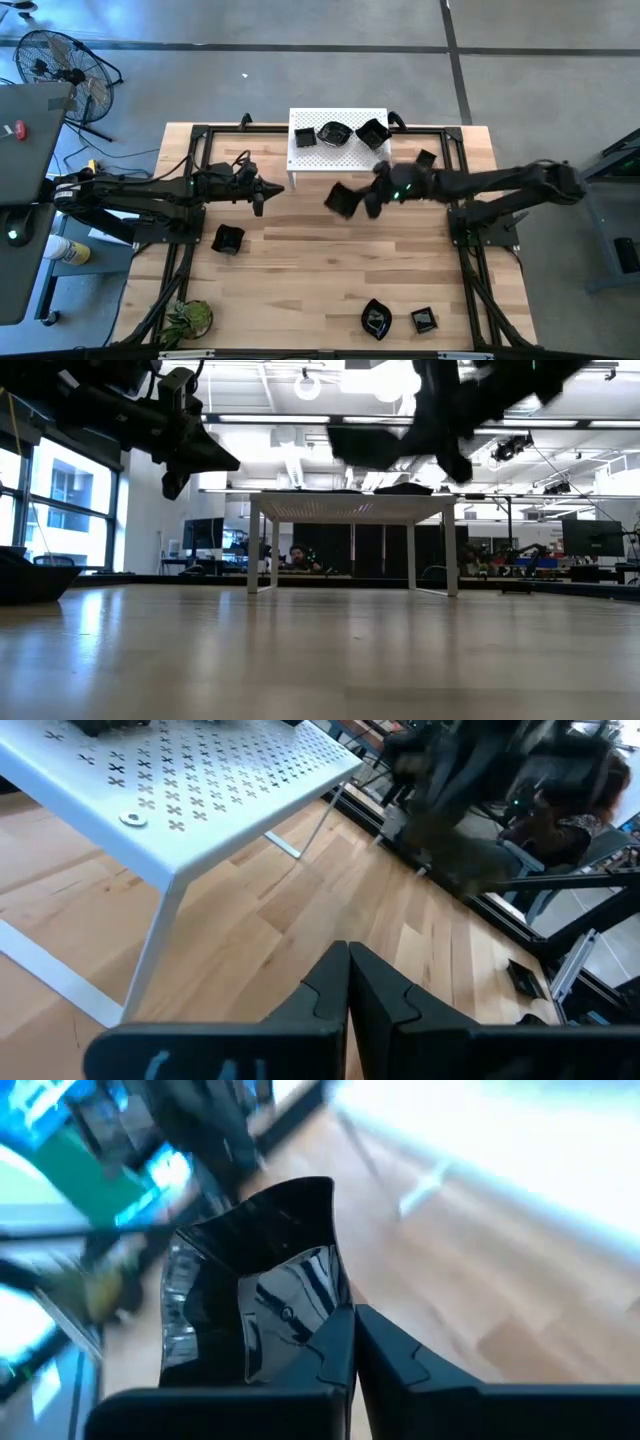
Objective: Pick & Place Mini shaped plates
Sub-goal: Stack the black distorted square plate on top of the black distorted square plates on the shelf
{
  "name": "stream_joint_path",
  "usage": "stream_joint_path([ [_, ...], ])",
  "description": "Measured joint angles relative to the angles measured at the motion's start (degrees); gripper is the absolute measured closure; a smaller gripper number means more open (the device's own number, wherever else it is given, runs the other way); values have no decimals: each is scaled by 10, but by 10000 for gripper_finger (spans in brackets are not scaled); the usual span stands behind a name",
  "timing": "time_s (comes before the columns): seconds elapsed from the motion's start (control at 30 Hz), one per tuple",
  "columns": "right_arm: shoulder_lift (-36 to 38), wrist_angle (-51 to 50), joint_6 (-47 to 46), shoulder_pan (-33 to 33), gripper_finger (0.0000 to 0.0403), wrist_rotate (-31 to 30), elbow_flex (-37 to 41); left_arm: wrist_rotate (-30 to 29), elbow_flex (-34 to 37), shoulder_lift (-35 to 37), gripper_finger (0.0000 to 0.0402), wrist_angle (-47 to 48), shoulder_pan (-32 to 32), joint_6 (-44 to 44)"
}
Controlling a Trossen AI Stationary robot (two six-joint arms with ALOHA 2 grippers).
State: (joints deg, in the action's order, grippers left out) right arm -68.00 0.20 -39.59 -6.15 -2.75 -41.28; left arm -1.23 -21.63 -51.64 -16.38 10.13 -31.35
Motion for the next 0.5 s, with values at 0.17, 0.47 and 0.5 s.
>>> stream_joint_path([
  [0.17, 36, -202, 12, -91, 399, -32, -151, -12, 0, 0, 401, 0, 0, 0],
  [0.47, -5, -315, 152, -342, 400, 74, -241, -15, 0, 0, 401, 0, 0, 3],
  [0.5, -14, -316, 167, -360, 399, 90, -241, -15, 0, 0, 401, 0, 0, 3],
])
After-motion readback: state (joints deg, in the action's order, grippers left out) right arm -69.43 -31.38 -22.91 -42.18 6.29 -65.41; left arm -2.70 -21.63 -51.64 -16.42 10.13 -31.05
